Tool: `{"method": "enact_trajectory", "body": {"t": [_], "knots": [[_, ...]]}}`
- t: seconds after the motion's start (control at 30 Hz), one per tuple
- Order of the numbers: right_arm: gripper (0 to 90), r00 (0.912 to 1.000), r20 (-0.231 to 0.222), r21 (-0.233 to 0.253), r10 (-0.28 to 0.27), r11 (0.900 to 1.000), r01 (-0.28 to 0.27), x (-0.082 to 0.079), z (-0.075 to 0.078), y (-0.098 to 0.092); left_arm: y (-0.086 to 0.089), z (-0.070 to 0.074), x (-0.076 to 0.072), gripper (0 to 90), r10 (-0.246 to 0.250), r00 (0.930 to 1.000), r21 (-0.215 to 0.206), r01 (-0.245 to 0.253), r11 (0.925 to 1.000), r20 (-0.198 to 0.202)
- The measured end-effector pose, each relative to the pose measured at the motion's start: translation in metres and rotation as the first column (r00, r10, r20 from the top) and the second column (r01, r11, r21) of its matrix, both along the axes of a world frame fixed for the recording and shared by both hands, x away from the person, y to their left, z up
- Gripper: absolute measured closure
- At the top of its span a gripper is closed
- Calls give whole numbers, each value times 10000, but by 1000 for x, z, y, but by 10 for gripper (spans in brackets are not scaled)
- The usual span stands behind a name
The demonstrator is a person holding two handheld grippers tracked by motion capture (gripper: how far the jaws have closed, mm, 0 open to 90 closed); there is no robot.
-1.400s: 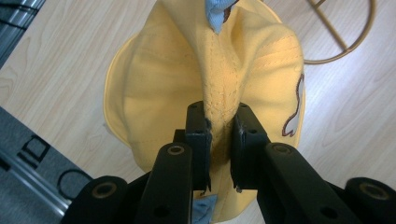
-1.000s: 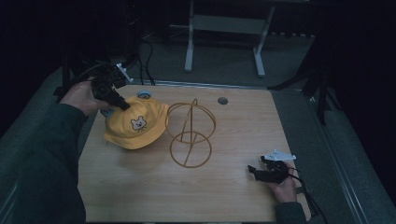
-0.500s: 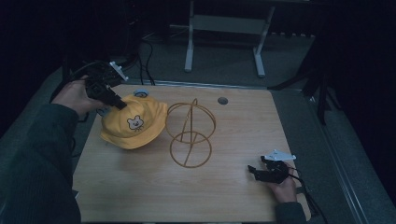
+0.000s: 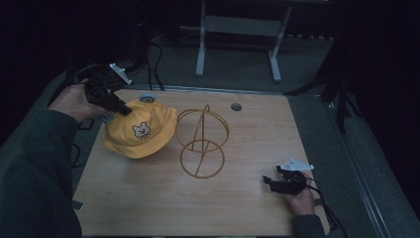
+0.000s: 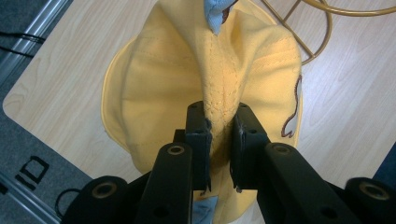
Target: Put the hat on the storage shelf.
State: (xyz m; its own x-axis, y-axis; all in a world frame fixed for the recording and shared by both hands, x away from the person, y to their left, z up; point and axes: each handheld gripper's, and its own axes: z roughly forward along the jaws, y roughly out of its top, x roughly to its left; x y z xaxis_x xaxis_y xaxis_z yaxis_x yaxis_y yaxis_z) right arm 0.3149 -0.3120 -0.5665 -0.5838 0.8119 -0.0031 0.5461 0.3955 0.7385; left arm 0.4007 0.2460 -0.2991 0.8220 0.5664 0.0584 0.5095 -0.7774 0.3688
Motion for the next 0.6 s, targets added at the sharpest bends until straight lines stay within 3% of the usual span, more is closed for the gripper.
{"method": "enact_trajectory", "body": {"t": [0.6], "knots": [[261,10000,1,0,0,10000,0,0,0,0,7,14,-8,793,-81,9998,-371,88,9993,178]]}}
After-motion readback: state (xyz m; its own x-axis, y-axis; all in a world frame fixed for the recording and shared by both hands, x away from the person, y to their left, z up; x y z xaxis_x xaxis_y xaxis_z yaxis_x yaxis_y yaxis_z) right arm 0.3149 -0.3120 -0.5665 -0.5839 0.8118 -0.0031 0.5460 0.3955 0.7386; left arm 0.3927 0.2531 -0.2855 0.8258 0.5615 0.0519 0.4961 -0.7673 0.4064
